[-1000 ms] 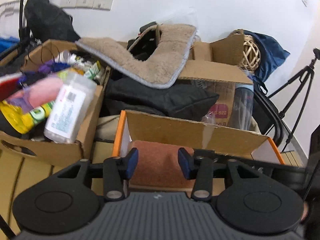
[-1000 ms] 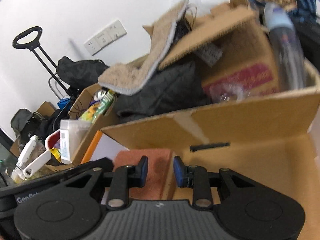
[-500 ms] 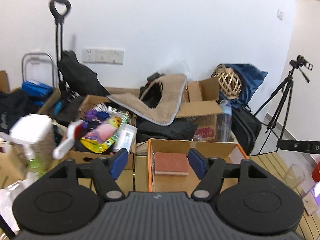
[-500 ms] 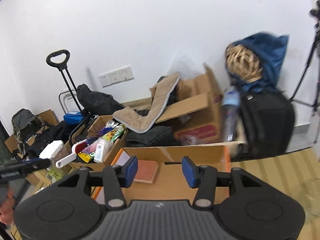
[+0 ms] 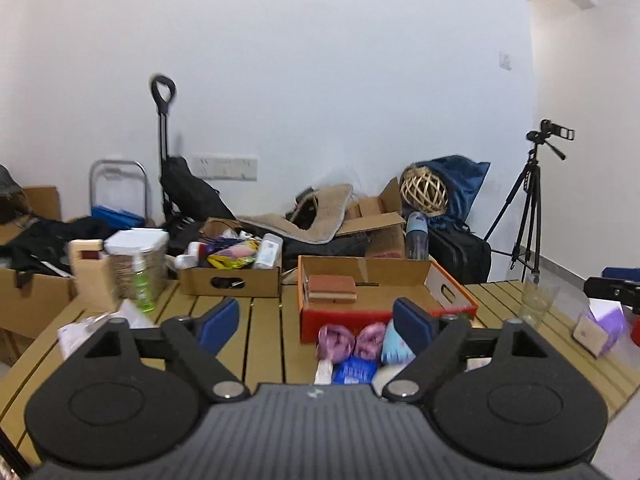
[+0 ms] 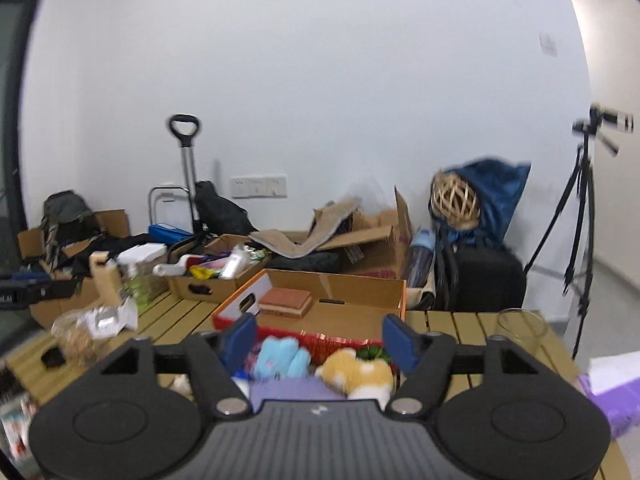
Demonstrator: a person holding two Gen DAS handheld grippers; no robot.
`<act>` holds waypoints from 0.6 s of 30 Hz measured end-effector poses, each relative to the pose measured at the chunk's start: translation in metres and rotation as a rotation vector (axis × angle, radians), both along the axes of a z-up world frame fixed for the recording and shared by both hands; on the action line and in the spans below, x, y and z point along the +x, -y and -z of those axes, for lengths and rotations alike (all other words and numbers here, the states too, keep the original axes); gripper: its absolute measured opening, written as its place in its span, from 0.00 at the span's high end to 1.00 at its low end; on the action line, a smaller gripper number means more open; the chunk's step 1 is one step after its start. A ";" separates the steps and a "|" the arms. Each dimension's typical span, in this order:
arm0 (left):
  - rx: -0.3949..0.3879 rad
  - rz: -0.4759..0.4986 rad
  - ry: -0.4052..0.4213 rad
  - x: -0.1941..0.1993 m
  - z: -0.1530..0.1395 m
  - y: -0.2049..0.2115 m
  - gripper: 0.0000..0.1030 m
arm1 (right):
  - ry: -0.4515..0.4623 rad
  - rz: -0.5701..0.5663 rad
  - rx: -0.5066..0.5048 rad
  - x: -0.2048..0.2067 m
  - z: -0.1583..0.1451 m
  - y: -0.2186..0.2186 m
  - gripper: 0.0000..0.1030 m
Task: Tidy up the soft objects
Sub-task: 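Withdraw both grippers from the box back over the table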
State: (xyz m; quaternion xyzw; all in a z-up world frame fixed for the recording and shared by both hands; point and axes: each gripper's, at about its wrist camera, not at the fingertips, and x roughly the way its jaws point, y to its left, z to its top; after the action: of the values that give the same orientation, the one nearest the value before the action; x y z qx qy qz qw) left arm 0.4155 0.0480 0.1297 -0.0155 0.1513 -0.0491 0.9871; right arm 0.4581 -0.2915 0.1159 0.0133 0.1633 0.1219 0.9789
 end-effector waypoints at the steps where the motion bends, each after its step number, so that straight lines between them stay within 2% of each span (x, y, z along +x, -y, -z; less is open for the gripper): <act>1: -0.001 -0.004 0.016 -0.020 0.008 -0.002 0.13 | 0.026 0.007 -0.023 -0.023 0.010 -0.003 0.21; 5: 0.023 -0.033 0.082 -0.103 0.037 -0.003 0.03 | 0.054 0.049 -0.094 -0.104 0.046 -0.015 0.20; 9: 0.021 -0.090 0.123 -0.171 0.066 -0.002 0.00 | 0.083 0.099 -0.061 -0.176 0.073 -0.027 0.11; 11: 0.048 -0.080 0.098 -0.188 0.080 0.004 0.00 | 0.134 0.121 -0.008 -0.210 0.089 -0.034 0.06; 13: 0.095 -0.062 0.086 -0.193 0.086 0.010 0.00 | 0.151 0.104 -0.029 -0.224 0.100 -0.041 0.06; 15: 0.116 -0.053 0.100 -0.195 0.087 0.015 0.00 | 0.175 0.097 -0.052 -0.232 0.104 -0.046 0.06; 18: 0.098 -0.042 0.114 -0.194 0.087 0.018 0.00 | 0.174 0.098 -0.011 -0.230 0.104 -0.046 0.06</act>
State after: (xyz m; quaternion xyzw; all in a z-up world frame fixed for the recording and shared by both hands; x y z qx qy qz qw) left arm 0.2219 0.0298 0.0428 0.0323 0.0969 -0.0218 0.9945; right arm 0.2281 -0.2456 0.0117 0.0054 0.0773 0.0737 0.9943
